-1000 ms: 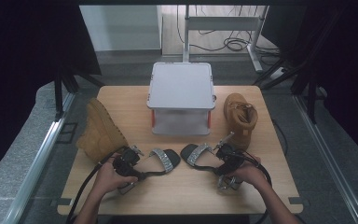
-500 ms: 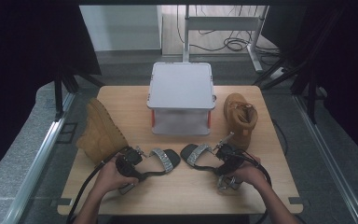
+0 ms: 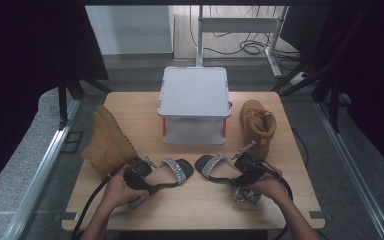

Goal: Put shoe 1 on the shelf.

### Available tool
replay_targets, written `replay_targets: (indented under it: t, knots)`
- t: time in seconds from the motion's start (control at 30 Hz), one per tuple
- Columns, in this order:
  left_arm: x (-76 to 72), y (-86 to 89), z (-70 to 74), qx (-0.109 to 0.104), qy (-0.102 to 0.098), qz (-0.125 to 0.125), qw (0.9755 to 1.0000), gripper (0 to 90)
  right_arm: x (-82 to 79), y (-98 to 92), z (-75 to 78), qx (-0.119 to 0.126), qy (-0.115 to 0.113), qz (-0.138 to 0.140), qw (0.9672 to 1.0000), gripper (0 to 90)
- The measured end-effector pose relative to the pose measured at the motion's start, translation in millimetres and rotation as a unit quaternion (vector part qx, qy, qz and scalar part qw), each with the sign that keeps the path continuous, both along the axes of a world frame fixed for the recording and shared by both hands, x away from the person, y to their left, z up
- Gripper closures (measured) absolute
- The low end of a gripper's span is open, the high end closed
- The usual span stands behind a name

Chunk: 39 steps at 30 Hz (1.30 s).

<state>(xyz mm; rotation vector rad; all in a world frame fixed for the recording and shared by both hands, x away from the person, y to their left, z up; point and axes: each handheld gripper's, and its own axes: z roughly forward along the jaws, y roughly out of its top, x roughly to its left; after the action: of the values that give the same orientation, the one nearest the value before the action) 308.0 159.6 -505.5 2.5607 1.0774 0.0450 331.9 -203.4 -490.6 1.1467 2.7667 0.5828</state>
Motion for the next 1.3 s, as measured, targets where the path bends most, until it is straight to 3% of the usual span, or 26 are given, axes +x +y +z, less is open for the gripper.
replay_targets:
  t: [0.17,0.4,0.57,0.83,1.3]
  knots:
    - [-1.5,1.5,3.6,-0.013,-0.003,0.008,0.9999,42.0,-1.0,-7.5,2.6,0.026,-0.006,-0.015,0.9995,41.6]
    - [-2.6,4.5,9.6,-0.031,-0.015,0.024,0.9991,42.0,-3.6,-10.8,12.1,0.038,-0.021,-0.025,0.9988,41.6]
    - [-2.4,3.6,10.3,-0.047,-0.03,0.053,0.997,41.9,-5.2,-12.3,14.8,0.052,-0.015,-0.042,0.9976,41.6]
    - [-2.2,2.9,13.8,-0.065,-0.042,0.087,0.9932,41.9,-8.4,-13.9,17.3,0.072,-0.026,-0.08,0.9938,41.6]
    - [2.2,1.4,27.3,-0.075,-0.055,0.123,0.988,41.9,-7.3,-8.9,20.4,0.086,-0.049,-0.117,0.9881,41.7]
